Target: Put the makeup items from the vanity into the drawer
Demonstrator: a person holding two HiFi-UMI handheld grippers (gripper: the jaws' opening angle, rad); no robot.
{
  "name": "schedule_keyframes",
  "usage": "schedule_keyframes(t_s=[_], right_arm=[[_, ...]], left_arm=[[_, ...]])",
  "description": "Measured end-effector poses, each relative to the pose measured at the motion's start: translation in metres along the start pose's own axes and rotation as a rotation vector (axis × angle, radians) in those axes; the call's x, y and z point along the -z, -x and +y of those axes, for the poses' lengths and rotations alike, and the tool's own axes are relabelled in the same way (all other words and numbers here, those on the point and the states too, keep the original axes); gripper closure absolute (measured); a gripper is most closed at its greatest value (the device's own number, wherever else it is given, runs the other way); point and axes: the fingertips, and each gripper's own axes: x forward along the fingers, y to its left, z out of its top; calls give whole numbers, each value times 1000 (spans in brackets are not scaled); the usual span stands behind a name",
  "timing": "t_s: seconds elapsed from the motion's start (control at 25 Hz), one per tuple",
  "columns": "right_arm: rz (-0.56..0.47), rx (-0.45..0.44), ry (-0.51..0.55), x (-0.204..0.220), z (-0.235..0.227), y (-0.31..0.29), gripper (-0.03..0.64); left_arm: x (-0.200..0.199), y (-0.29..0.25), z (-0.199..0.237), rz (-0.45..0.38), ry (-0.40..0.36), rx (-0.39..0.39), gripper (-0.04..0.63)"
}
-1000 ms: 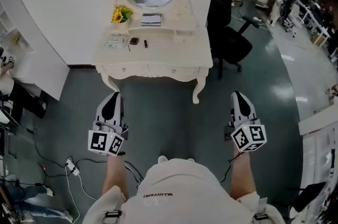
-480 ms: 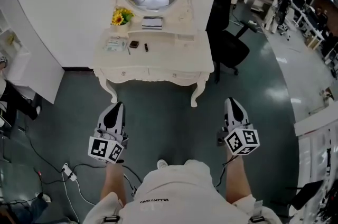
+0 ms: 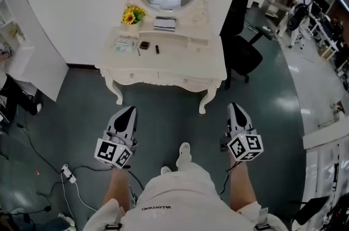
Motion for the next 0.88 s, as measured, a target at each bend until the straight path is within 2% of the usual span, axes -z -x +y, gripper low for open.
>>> schedule_keyframes(t_s=[0.28, 0.56, 0.72, 0.88], right_arm=[[5, -48, -1, 5, -2, -45, 606], [-9, -73, -8, -5, -30, -86, 606], [-3, -106, -9, -6, -43, -117, 606], [8, -147, -12, -5, -56, -147, 606]], left_arm=[[-2, -46, -16, -8, -14, 52, 594], [-1, -104, -19, 0, -20, 83, 594], [3, -139, -13, 1, -13, 75, 594], [7, -169, -2, -1, -11, 30, 594]])
